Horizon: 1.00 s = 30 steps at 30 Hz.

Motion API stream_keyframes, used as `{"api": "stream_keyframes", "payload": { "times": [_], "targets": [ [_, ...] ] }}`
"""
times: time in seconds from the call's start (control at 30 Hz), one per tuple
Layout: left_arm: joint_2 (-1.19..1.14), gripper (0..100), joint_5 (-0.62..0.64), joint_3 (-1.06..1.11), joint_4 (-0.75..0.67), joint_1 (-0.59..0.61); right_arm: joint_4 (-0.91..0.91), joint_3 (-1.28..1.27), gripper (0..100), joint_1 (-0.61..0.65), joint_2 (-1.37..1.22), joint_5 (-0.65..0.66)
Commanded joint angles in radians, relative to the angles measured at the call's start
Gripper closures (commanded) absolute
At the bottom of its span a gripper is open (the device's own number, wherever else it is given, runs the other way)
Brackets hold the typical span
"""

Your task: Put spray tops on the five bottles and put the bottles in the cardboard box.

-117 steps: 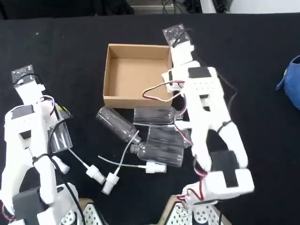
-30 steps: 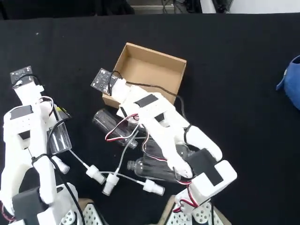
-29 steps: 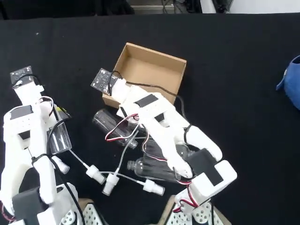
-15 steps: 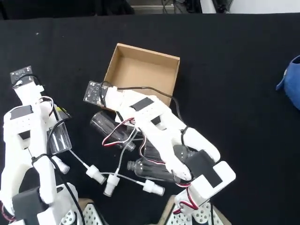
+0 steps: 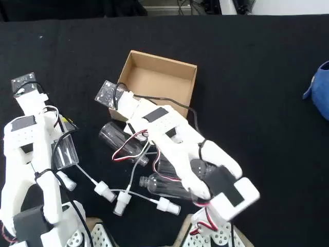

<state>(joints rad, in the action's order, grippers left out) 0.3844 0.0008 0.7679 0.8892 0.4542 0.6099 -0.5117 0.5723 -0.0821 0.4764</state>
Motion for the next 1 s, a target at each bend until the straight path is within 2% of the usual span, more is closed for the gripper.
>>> {"api": "stream_keyframes", "payload": {
  "times": [0.0,0.13,0.27,0.4,0.6,0.77,0.97],
  "targets": [
    [0.049,97,-0.002,-0.022,0.008,0.008,0.057,0.051,72.8,0.008,0.196,-0.132],
    [0.049,97,-0.002,-0.022,0.008,0.008,0.121,0.05,79.2,-0.072,0.364,-0.311],
    [0.049,97,-0.002,-0.022,0.008,0.008,0.18,0.05,89.4,-0.247,0.452,-0.523],
    [0.049,97,-0.002,-0.022,0.008,0.008,0.23,0.05,88.0,-0.387,0.449,-0.635],
    [0.049,97,-0.002,-0.022,0.008,0.008,0.166,0.07,77.2,-0.468,0.332,-0.669],
    [0.049,97,-0.002,-0.022,0.008,0.008,0.054,0.13,80.5,-0.488,0.134,-0.671],
    [0.049,97,0.0,-0.021,0.009,0.008,0.051,0.309,80.7,-0.489,-0.087,-0.663]
  ]
}}
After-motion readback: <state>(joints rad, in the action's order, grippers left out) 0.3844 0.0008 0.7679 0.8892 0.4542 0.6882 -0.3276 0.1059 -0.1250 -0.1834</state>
